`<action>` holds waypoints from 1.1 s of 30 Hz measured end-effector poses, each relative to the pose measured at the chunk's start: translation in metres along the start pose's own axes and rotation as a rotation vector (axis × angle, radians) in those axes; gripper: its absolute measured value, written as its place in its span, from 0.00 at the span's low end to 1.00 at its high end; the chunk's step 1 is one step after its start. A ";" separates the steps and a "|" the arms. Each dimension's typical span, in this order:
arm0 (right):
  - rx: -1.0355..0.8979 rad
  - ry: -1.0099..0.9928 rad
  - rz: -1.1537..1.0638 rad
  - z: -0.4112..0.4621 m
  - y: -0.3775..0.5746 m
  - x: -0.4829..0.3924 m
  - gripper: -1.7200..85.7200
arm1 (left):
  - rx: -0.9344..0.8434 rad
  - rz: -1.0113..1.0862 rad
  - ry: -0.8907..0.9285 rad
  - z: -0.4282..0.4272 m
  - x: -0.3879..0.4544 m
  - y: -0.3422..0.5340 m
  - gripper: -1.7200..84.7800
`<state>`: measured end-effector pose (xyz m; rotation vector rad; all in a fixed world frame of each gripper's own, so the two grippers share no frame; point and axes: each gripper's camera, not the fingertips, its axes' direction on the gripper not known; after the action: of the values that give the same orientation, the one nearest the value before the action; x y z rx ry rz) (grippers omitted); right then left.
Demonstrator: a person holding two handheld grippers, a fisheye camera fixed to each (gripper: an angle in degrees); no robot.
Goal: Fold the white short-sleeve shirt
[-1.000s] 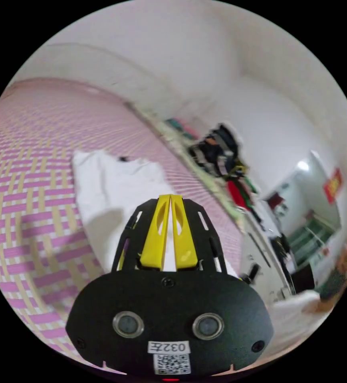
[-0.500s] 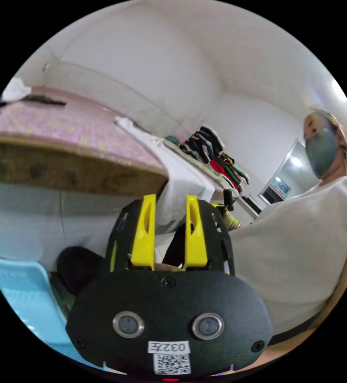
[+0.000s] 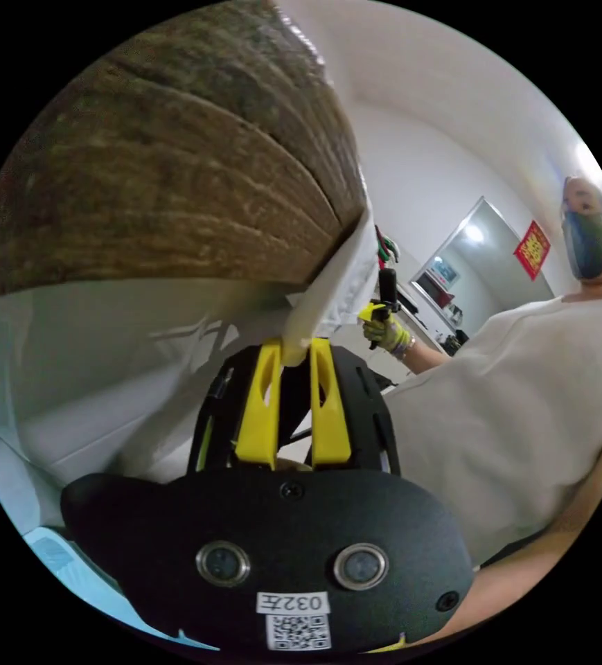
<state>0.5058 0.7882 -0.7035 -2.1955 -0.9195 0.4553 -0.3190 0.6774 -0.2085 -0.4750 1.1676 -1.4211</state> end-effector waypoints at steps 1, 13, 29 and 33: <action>0.005 -0.001 -0.008 -0.002 0.002 -0.005 0.07 | -0.001 0.022 0.037 -0.004 0.005 0.002 0.02; -0.095 -0.074 -0.233 -0.059 -0.015 -0.127 0.01 | 0.044 0.179 0.186 -0.097 0.135 -0.013 0.00; 0.017 -0.047 0.094 -0.123 -0.224 0.021 0.01 | 0.013 -0.194 0.119 -0.126 -0.009 -0.331 0.00; 0.010 -0.104 0.170 -0.108 -0.234 0.050 0.02 | 0.021 -0.352 0.180 -0.105 -0.064 -0.342 0.01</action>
<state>0.4872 0.8903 -0.4625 -2.2683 -0.7850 0.6581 -0.5632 0.7143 0.0575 -0.5664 1.2527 -1.8075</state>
